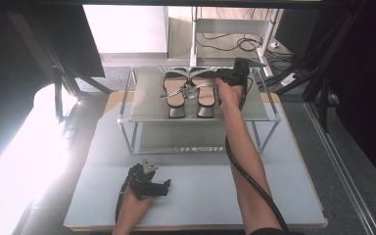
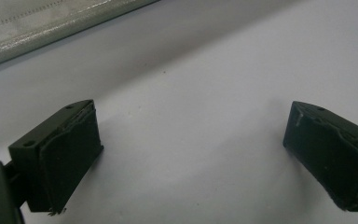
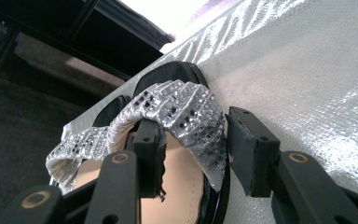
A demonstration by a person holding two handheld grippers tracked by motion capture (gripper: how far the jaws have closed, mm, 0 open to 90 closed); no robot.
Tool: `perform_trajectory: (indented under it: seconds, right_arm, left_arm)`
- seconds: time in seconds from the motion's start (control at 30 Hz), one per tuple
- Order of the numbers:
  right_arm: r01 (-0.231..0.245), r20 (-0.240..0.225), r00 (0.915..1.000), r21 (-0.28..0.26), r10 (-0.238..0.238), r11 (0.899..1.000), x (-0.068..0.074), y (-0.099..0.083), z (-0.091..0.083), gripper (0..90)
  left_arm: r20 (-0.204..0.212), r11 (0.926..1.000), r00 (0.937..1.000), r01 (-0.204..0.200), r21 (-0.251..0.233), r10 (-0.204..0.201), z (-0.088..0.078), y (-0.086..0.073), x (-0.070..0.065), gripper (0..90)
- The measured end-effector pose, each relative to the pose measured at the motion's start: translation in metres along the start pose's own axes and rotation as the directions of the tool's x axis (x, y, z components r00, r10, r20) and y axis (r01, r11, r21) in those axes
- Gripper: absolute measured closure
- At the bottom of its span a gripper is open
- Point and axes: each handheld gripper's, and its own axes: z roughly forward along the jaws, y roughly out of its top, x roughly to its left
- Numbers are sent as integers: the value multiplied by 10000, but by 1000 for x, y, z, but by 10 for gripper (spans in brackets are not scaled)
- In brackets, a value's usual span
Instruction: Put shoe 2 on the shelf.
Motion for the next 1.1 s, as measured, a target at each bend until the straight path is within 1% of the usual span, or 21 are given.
perform_trajectory:
  seconds: [0.03,0.13,0.23,0.27,0.3,0.43,0.5,0.57,0.6,0.67,0.7,0.77,0.83,0.87,1.0,1.1]
  right_arm:
    - [95,-65,9999,54,-95,9999,-1,0,0,545]
    - [374,-430,9984,141,-368,9992,-2,0,-2,452]
    - [575,-788,9953,188,-558,9982,-2,-2,-7,342]
    - [587,-891,9944,119,-574,9982,-2,-2,-9,330]
    - [586,-954,9938,119,-572,9982,-2,-3,-11,324]
    - [815,-1426,9867,201,-778,9965,-6,-6,-23,309]
    - [815,-1709,9823,204,-769,9965,-9,-9,-30,307]
    - [902,-1862,9788,213,-847,9957,-12,-11,-37,300]
    - [841,-1994,9767,176,-789,9963,-14,-13,-41,298]
    - [854,-2094,9747,244,-785,9960,-17,-15,-47,298]
    - [822,-2260,9713,243,-746,9963,-19,-16,-51,298]
    - [892,-2444,9663,248,-805,9957,-21,-18,-58,293]
    - [1054,-2485,9641,352,-935,9938,-23,-22,-66,289]
    - [1132,-2590,9608,429,-984,9926,-23,-24,-71,289]
    - [1422,-2835,9510,468,-1233,9887,-27,-33,-86,288]
    - [1745,-3146,9373,512,-1500,9833,-28,-40,-102,288]
  left_arm:
    - [-9,10000,10000,-2,-6,2,0,0,0,37]
    - [-13,10000,10000,-2,-5,2,0,0,0,37]
    - [-15,10000,10000,-1,-2,1,0,0,0,37]
    - [-15,10000,10000,-4,-6,4,0,0,0,37]
    - [-12,10000,10000,1,-2,-1,0,0,0,36]
    - [-16,10000,10000,-3,-1,3,0,0,0,37]
    - [-18,10000,10000,-6,2,6,0,0,0,36]
    - [-21,10000,10000,-6,-2,6,0,0,0,36]
    - [-20,10000,10000,-7,0,7,0,0,0,37]
    - [-21,10000,10000,-6,1,6,0,0,0,37]
    - [-20,10000,10000,-9,5,9,0,0,0,36]
    - [-21,10000,10000,-11,2,11,0,0,0,37]
    - [-34,10000,10000,-13,14,13,0,0,0,37]
    - [-33,10000,10000,-11,15,11,0,0,0,37]
    - [-33,10000,10000,-12,14,12,0,0,0,36]
    - [-35,10000,10000,-12,14,12,0,0,0,37]
